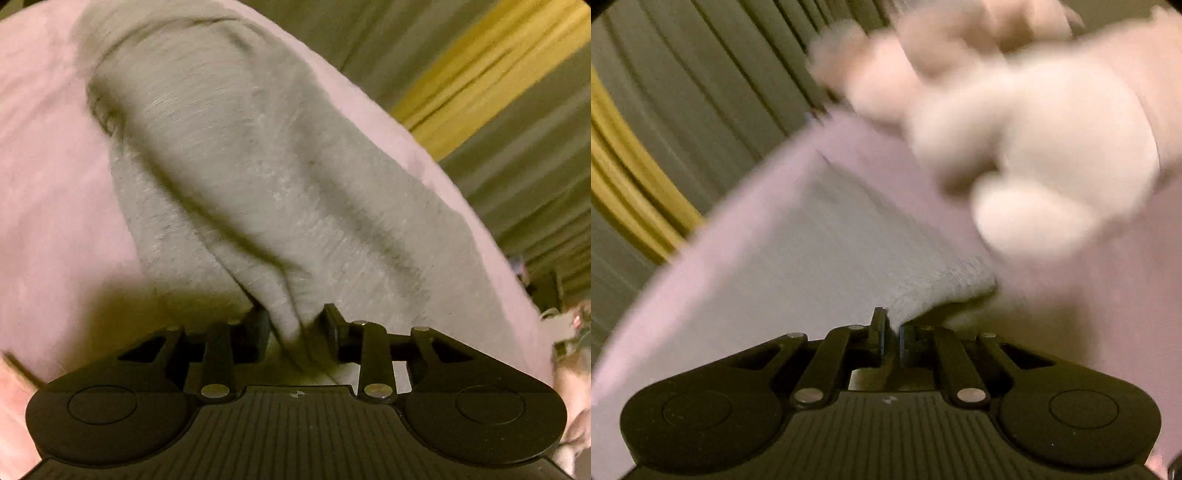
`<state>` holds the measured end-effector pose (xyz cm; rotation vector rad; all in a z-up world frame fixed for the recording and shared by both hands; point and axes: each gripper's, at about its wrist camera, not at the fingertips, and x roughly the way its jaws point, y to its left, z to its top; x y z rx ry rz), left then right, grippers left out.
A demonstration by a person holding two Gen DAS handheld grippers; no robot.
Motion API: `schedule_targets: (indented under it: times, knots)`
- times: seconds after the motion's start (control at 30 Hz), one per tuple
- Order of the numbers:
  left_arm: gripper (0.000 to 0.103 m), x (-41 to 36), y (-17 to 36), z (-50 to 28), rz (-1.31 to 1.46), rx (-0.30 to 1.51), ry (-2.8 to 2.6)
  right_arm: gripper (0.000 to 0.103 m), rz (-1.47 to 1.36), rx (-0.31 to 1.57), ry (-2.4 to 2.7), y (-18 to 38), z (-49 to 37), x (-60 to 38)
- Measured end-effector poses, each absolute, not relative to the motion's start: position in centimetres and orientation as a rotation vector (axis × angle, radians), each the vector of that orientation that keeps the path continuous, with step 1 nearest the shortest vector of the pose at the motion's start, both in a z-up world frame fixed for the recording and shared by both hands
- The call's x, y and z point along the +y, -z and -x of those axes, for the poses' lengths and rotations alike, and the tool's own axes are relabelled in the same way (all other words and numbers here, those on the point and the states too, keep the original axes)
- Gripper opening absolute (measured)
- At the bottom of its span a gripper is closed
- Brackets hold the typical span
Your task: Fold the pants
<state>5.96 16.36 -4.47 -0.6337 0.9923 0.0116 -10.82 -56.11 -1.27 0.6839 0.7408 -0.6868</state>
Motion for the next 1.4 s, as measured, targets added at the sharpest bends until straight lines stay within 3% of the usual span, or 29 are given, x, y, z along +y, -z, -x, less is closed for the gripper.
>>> schedule_targets:
  times: [0.1, 0.27, 0.37, 0.43, 0.6, 0.97, 1.0, 1.07, 1.1, 1.13, 1.23, 1.33, 1.4]
  knots:
    - [0.073, 17.4, 3.5, -5.4, 0.646, 0.929, -0.034, 0.010, -0.627, 0.750, 0.695, 2.1, 10.7, -54.8]
    - [0.078, 18.5, 2.3, -6.5, 0.678, 0.912, -0.071, 0.034, -0.693, 0.721, 0.649, 2.2, 10.2, -55.6]
    - [0.071, 18.7, 2.7, -5.3, 0.720, 0.912, -0.072, 0.034, -0.742, 0.701, 0.638, 2.9, 10.5, -55.9]
    - [0.059, 18.0, 2.8, -6.1, 0.711, 0.925, -0.053, 0.032, -0.752, 0.695, 0.628, 2.8, 10.5, -56.0]
    - [0.024, 17.3, 3.2, -7.0, 0.613, 0.994, -0.087, 0.007, -0.717, 0.705, 0.657, 2.4, 10.9, -55.6]
    - [0.013, 19.4, 0.8, -3.7, 0.679, 0.956, -0.111, 0.005, -0.897, 0.523, 0.641, -0.1, 13.6, -56.1]
    - [0.014, 19.5, 0.9, -3.6, 0.660, 0.969, -0.132, 0.005, -0.856, 0.539, 0.657, -0.2, 13.5, -55.9]
    - [0.029, 19.8, 1.4, -3.5, 0.623, 1.021, -0.182, 0.006, -0.739, 0.611, 0.682, 0.1, 12.7, -55.2]
    - [0.044, 19.9, 1.6, -3.3, 0.616, 1.038, -0.215, 0.006, -0.702, 0.659, 0.700, 0.5, 12.3, -55.0]
    - [0.051, 19.9, 1.5, -2.8, 0.610, 1.037, -0.239, 0.007, -0.670, 0.705, 0.734, 0.9, 11.9, -54.8]
    - [0.060, 19.3, 0.4, -1.6, 0.549, 1.010, -0.252, 0.017, -0.631, 0.700, 0.827, 1.0, 12.3, -54.3]
    - [0.084, 17.7, -1.1, -0.6, 0.467, 0.943, -0.268, 0.017, -0.630, 0.677, 0.840, 0.0, 12.5, -54.2]
    - [0.090, 16.3, -2.0, 0.0, 0.419, 0.887, -0.252, 0.017, -0.613, 0.646, 0.821, -1.0, 12.6, -53.6]
